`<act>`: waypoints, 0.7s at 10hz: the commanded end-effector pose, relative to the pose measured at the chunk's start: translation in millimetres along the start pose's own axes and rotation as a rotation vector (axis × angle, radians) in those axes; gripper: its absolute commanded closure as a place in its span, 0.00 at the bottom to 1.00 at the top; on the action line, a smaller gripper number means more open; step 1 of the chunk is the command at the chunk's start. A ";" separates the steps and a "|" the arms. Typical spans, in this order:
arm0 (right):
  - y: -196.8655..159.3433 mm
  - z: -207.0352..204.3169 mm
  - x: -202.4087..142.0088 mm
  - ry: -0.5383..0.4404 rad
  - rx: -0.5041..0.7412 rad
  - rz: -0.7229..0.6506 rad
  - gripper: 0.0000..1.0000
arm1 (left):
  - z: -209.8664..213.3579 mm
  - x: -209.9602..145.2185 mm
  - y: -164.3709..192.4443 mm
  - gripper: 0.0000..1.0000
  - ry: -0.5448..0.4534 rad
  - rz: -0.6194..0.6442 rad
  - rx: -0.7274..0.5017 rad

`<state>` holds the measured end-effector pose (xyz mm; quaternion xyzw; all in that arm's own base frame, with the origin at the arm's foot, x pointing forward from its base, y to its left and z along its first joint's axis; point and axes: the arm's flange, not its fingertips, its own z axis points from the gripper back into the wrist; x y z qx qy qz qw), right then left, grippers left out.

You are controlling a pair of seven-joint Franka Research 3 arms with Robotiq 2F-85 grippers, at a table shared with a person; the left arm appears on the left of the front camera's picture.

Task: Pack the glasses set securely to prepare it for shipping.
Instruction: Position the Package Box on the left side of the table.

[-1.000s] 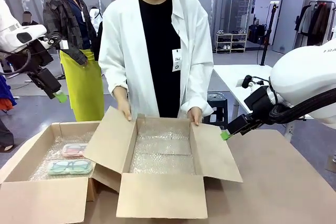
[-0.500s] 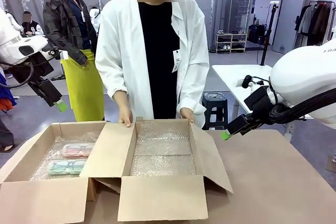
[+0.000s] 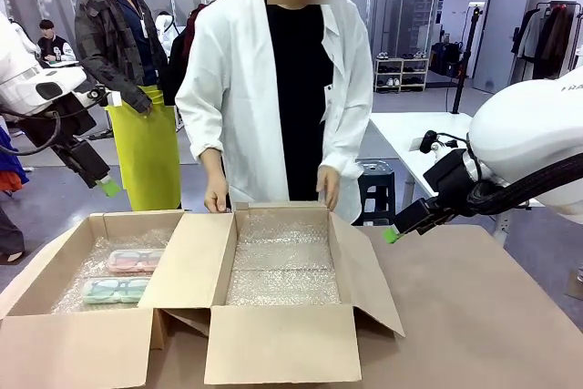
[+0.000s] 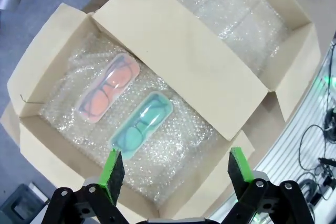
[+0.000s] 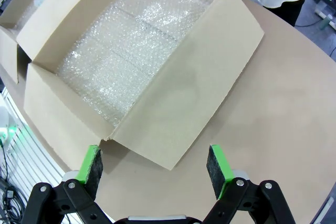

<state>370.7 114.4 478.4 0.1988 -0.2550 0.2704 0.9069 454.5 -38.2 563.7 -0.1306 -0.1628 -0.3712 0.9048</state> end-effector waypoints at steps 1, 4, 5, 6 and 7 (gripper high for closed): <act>4.9 -1.7 -2.4 -0.004 -0.014 -0.014 0.00 | 2.4 0.3 0.2 0.00 -0.001 0.001 0.007; 4.9 -1.7 -2.4 -0.004 -0.014 -0.014 0.00 | 2.4 0.3 0.2 0.00 -0.001 0.001 0.007; 4.9 -1.7 -2.4 -0.004 -0.014 -0.014 0.00 | 2.4 0.3 0.2 0.00 -0.001 0.001 0.007; 4.9 -1.7 -2.4 -0.004 -0.014 -0.014 0.00 | 2.4 0.3 0.2 0.00 -0.001 0.001 0.007; 4.9 -1.7 -2.4 -0.004 -0.014 -0.014 0.00 | 2.4 0.3 0.2 0.00 -0.001 0.001 0.007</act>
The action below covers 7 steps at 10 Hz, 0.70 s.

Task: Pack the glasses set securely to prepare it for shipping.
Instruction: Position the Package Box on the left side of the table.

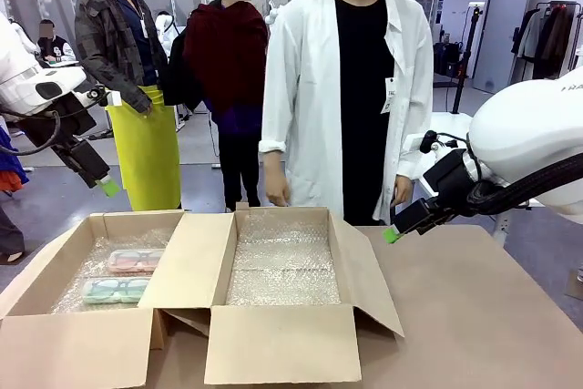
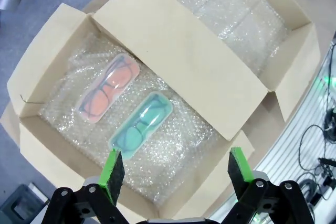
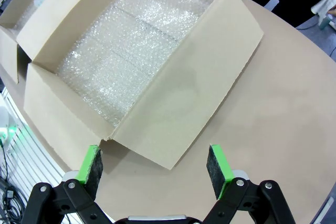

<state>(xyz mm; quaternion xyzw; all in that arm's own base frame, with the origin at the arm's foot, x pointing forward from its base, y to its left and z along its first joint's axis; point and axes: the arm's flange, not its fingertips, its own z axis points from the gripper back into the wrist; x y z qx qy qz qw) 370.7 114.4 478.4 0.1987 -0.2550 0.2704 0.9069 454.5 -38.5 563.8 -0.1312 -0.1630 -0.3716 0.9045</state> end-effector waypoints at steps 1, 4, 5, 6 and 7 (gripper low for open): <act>4.9 -1.7 -2.4 -0.004 -0.014 -0.014 0.00 | 2.4 0.0 0.4 0.00 -0.001 0.002 0.008; 4.9 -1.7 -2.4 -0.004 -0.014 -0.014 0.00 | 2.4 0.0 0.4 0.00 -0.001 0.002 0.008; 4.9 -1.7 -2.4 -0.004 -0.014 -0.014 0.00 | 2.4 0.0 0.4 0.00 -0.001 0.002 0.008; 4.9 -1.7 -2.4 -0.004 -0.014 -0.014 0.00 | 2.4 0.0 0.4 0.00 -0.001 0.002 0.008; 4.9 -1.7 -2.4 -0.004 -0.014 -0.014 0.00 | 2.4 0.0 0.4 0.00 -0.001 0.002 0.008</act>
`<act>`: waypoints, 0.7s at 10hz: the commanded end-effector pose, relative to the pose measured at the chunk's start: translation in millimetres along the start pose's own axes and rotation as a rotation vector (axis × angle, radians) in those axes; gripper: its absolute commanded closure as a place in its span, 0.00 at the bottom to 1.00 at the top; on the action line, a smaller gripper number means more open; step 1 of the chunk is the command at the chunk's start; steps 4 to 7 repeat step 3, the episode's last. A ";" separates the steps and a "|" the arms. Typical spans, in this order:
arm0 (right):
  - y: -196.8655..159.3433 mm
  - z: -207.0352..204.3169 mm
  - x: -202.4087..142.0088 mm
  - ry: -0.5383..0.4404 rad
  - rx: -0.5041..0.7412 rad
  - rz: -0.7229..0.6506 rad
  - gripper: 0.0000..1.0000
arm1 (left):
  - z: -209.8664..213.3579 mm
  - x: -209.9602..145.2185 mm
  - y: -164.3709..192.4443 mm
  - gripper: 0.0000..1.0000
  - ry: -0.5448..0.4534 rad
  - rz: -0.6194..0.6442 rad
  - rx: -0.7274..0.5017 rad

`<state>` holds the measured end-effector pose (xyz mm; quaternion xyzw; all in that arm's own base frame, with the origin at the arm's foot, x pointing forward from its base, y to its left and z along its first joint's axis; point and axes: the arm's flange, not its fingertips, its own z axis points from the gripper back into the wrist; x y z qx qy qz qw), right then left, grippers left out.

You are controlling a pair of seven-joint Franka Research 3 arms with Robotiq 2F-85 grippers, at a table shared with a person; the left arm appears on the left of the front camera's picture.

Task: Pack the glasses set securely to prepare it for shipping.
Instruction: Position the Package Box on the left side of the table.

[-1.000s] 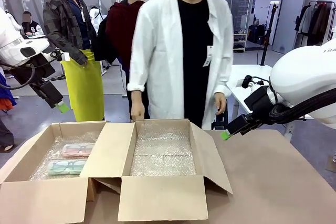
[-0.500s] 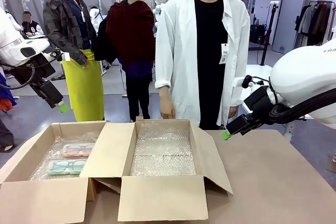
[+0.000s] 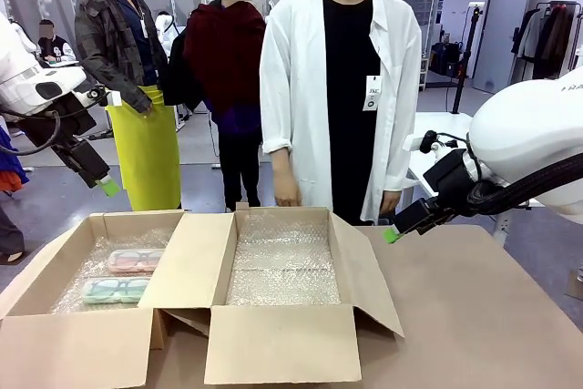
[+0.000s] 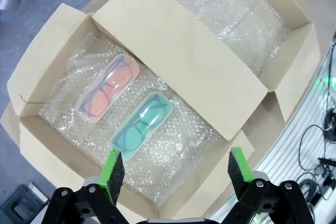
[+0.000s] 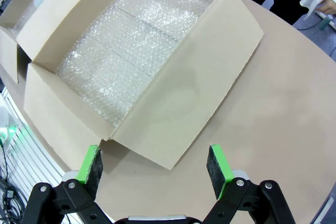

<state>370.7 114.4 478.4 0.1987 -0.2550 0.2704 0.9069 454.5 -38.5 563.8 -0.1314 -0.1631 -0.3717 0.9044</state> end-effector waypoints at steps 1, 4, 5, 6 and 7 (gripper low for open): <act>4.9 -1.7 -2.4 -0.004 -0.014 -0.014 0.00 | 2.4 0.0 0.4 0.00 0.000 0.002 0.009; 4.9 -1.7 -2.4 -0.004 -0.014 -0.014 0.00 | 2.4 0.0 0.4 0.00 0.000 0.002 0.009; 4.9 -1.7 -2.4 -0.004 -0.014 -0.014 0.00 | 2.4 0.0 0.4 0.00 0.000 0.002 0.009; 4.9 -1.7 -2.4 -0.004 -0.014 -0.014 0.00 | 2.4 0.0 0.4 0.00 0.000 0.002 0.009; 4.9 -1.7 -2.4 -0.004 -0.014 -0.014 0.00 | 2.4 0.0 0.4 0.00 0.000 0.002 0.009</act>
